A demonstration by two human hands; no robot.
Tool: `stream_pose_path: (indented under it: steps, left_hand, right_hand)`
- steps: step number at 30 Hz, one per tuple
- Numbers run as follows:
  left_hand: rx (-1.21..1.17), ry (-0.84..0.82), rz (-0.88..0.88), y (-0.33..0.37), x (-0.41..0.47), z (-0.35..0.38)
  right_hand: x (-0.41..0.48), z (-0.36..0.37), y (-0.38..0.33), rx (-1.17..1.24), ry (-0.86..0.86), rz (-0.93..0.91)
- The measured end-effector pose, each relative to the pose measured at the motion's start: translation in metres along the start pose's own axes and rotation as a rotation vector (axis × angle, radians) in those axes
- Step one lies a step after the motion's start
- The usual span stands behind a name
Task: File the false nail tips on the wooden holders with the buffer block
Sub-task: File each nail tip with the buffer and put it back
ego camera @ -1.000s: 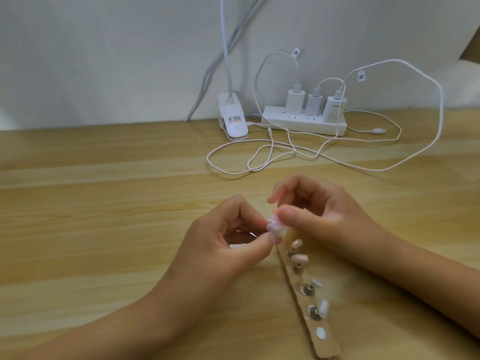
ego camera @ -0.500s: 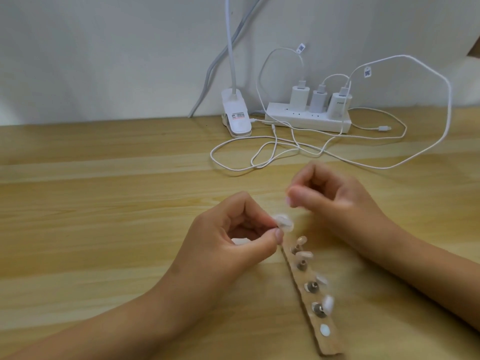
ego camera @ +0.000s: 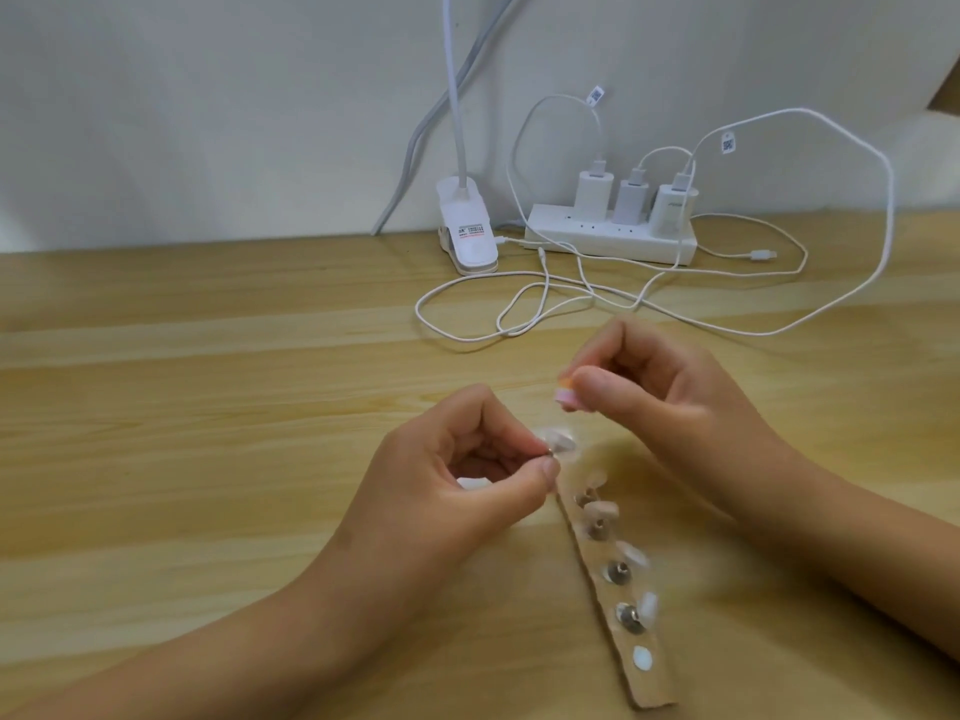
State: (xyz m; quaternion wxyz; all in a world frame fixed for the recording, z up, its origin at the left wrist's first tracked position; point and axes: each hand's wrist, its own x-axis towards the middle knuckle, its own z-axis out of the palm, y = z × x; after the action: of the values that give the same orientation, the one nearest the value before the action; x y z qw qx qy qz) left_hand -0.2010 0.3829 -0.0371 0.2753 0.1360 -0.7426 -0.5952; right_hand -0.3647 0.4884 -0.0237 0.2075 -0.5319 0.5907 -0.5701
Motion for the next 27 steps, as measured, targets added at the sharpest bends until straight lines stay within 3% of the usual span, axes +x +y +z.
stream_pose_path:
  steps: [3,7,10,14,17,22,27]
  left_hand:
    - [-0.017,-0.003,-0.01,-0.0012,0.0009,0.0003]
    - [-0.021,0.0,-0.019,-0.0007,0.002,-0.0002]
    - [-0.019,-0.004,-0.018,-0.0012,0.0017,-0.0001]
    - [-0.013,0.004,-0.007,0.0003,0.0009,0.0005]
    - [-0.021,0.003,-0.012,-0.0002,0.0008,0.0002]
    - [-0.032,0.009,-0.013,-0.0005,0.0016,-0.0007]
    - [-0.069,0.01,-0.007,0.0004,0.0011,-0.0001]
  right_hand:
    - [-0.0009,0.002,-0.0021,-0.046,-0.08,-0.039]
    - [0.001,-0.0002,-0.0021,0.014,0.001,-0.001]
    - [0.0005,0.0023,-0.0036,-0.035,-0.093,-0.019]
    - [0.0023,-0.0001,-0.0019,0.101,0.0,0.037]
    - [0.0001,0.0012,-0.0004,-0.003,-0.103,0.024]
    - [-0.001,-0.0003,-0.0027,-0.061,-0.064,-0.116]
    - [-0.0006,-0.0012,0.001,0.001,-0.013,-0.055]
